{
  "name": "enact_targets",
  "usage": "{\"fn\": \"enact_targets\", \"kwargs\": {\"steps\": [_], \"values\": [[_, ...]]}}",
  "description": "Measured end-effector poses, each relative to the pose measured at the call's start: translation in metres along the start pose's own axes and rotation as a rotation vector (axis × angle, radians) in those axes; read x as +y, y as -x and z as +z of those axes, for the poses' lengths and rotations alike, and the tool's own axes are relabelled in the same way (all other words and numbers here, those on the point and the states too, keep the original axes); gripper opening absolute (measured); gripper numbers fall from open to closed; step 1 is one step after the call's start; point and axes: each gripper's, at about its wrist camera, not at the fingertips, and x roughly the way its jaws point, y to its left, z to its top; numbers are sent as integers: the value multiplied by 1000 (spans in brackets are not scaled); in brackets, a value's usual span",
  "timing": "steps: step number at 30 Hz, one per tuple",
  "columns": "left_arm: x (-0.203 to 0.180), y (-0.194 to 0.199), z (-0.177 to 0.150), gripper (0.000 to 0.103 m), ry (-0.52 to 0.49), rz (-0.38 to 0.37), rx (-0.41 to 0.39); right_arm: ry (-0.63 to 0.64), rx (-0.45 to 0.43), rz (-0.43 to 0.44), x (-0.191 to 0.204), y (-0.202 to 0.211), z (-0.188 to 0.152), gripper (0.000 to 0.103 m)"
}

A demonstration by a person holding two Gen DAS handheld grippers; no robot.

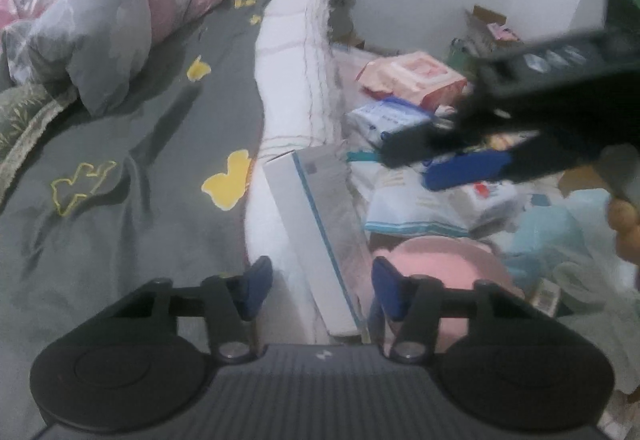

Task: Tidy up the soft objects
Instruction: 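Grasp the white-and-blue medicine box with the right gripper, then carry the medicine box with the right gripper into the cardboard box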

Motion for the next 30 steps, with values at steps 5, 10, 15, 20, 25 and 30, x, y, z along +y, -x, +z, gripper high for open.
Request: {"fn": "enact_targets", "kwargs": {"steps": [5, 10, 15, 20, 25, 30], "values": [[2, -13, 5, 47, 5, 14, 1, -31, 40, 3, -8, -43, 19, 55], [9, -16, 5, 40, 25, 1, -7, -103, 78, 38, -24, -70, 24, 55], [14, -9, 3, 38, 19, -19, -30, -129, 116, 109, -22, -68, 20, 55], [18, 3, 4, 36, 11, -6, -61, -105, 133, 157, -4, -65, 16, 56], [28, -1, 5, 41, 53, -17, -28, -72, 119, 132, 6, -68, 15, 56], [31, -6, 7, 46, 53, -13, -6, -131, 144, 118, -7, -81, 9, 54]]}}
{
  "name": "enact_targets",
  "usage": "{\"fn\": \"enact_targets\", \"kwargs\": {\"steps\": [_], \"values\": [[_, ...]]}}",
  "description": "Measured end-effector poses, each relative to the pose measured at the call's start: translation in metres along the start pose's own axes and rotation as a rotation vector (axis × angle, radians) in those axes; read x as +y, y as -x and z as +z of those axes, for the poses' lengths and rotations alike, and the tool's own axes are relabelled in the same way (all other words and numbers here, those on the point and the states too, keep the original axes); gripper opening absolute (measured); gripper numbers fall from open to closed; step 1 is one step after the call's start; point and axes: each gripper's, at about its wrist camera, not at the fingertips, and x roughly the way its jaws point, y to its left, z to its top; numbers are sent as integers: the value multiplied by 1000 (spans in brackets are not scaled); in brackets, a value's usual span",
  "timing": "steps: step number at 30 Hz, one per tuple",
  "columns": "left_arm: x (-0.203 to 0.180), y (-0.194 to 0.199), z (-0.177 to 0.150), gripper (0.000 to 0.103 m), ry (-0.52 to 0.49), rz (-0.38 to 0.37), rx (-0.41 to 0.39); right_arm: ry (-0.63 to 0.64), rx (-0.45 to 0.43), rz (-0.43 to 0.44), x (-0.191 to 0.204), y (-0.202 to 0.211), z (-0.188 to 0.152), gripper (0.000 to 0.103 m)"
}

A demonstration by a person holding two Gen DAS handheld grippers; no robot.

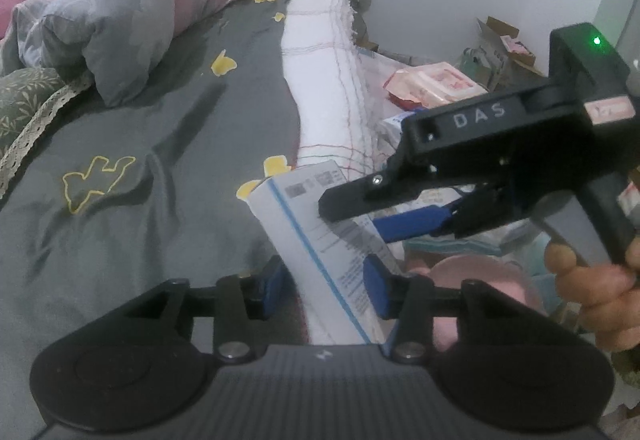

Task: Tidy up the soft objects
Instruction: 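Carry the medicine box with the right gripper into the cardboard box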

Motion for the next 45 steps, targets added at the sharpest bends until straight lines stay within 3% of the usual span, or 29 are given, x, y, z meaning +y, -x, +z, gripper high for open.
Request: {"fn": "enact_targets", "kwargs": {"steps": [5, 14, 18, 24, 30, 35, 39, 45], "values": [[1, 6, 2, 44, 28, -7, -10, -8, -12, 12, 0, 3, -4, 54], [-17, 49, 16, 43, 12, 11, -103, 24, -71, 79, 20, 45, -13, 49], [-38, 68, 27, 43, -20, 0, -148, 24, -128, 112, 23, 78, -17, 48], [-98, 83, 45, 42, -114, -79, -191, 3, -244, 124, 7, 156, -29, 47], [-198, 67, 59, 42, -235, -219, -166, -68, -392, 75, -52, 255, -59, 47], [-297, 35, 62, 42, -327, -345, -105, -186, -512, 7, -127, 341, -94, 47], [-370, -7, 61, 42, -367, -433, -18, -290, -557, -54, -192, 390, -110, 47], [-451, -72, 54, 42, -432, -467, 116, -413, -566, -140, -280, 431, -112, 47]]}}
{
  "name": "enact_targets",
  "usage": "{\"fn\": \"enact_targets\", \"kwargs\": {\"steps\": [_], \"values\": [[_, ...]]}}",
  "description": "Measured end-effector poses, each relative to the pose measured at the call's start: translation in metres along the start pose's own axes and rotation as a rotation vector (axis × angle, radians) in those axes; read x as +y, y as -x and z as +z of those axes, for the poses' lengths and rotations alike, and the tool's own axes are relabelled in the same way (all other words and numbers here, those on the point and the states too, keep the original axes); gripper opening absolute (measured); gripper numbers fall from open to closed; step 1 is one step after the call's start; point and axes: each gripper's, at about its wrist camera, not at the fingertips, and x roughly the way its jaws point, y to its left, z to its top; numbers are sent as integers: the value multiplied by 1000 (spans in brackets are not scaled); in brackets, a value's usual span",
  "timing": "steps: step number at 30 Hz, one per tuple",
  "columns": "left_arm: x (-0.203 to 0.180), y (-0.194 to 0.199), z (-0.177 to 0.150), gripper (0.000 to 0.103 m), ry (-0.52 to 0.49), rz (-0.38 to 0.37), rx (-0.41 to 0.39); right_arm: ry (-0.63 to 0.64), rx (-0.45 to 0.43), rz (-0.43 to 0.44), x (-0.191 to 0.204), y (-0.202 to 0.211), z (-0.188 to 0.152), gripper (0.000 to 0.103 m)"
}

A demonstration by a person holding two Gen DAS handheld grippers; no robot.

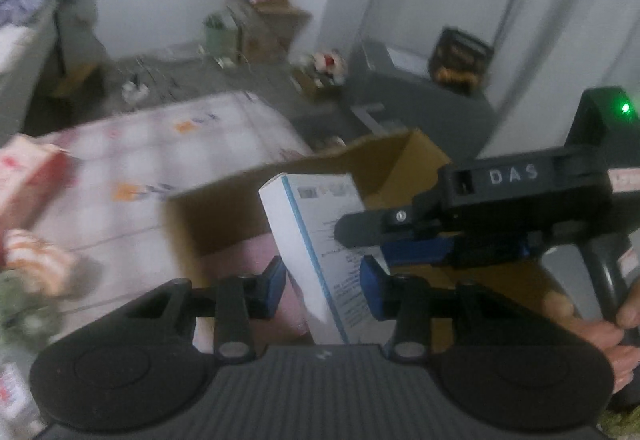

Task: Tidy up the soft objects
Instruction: 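Carry the medicine box with the right gripper into the cardboard box, then open the right gripper and withdraw it from the box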

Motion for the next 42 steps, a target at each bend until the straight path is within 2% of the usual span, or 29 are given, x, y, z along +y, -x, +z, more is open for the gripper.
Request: {"fn": "enact_targets", "kwargs": {"steps": [3, 6, 9, 10, 12, 17, 26, 31, 36, 39, 41, 42], "values": [[-6, -36, 11, 42, 7, -12, 48, -14, -6, -43, -28, -4, 19, 47], [-12, -64, 19, 41, -6, 10, 78, -25, -9, -73, -51, -14, 36, 47], [-13, -91, 20, 43, -13, 34, 141, -17, -1, -117, -65, -31, 45, 47], [-13, -95, 21, 49, -14, 47, 150, -9, 1, -134, -66, -40, 49, 47], [-12, -102, 19, 53, -20, 68, 158, 6, 3, -170, -70, -50, 51, 47], [-10, -94, 20, 60, -9, 74, 149, 2, 10, -186, -80, -59, 52, 47], [-5, -35, 20, 71, -34, 86, 93, 4, -41, -187, -61, -49, 49, 48], [7, 21, 12, 81, -45, 78, 28, 47, -65, -174, -36, -23, 35, 49], [31, 95, -8, 90, -36, 81, -56, 110, -94, -136, 7, 5, 9, 50], [54, 138, -26, 91, -10, 100, -108, 179, -101, -119, 40, 17, -12, 58], [72, 163, -42, 92, 17, 119, -130, 232, -100, -121, 65, 20, -27, 69], [82, 175, -51, 92, 33, 130, -139, 254, -98, -122, 76, 20, -33, 79]]}}
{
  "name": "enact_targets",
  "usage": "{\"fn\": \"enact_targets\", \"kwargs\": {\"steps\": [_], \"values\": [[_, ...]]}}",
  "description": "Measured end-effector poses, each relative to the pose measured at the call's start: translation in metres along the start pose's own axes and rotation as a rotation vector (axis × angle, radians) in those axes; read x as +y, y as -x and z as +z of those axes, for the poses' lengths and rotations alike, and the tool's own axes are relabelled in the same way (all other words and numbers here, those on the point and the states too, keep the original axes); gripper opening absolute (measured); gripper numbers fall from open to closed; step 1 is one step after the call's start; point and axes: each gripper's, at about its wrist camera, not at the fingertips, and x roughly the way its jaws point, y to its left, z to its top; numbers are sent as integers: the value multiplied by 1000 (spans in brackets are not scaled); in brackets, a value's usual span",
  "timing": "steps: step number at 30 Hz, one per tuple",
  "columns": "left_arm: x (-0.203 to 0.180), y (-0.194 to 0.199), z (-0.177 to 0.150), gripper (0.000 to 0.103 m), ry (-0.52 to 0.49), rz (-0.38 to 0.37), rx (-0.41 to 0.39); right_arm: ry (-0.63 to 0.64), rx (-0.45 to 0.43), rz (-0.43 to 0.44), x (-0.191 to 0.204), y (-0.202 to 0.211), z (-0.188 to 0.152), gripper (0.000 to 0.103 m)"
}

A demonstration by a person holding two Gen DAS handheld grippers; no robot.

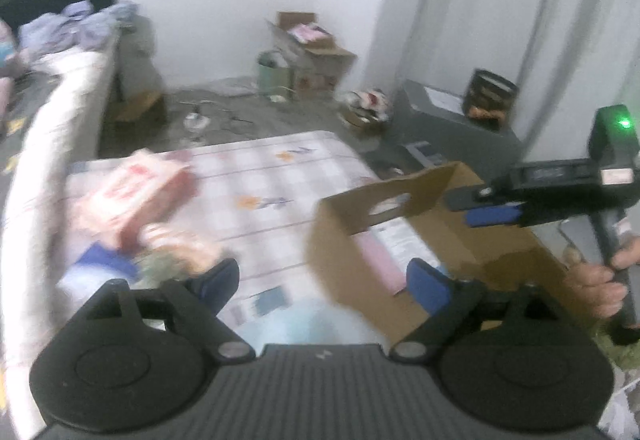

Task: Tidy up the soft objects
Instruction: 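Open the right gripper and withdraw it from the box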

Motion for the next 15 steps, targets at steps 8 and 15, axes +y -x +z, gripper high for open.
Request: {"fn": "enact_targets", "kwargs": {"steps": [8, 15], "values": [[79, 61, -56, 92, 114, 78, -20, 222, -7, -8, 117, -5, -19, 102], [133, 102, -102, 98, 196, 159, -76, 465, -19, -131, 204, -26, -39, 102]]}}
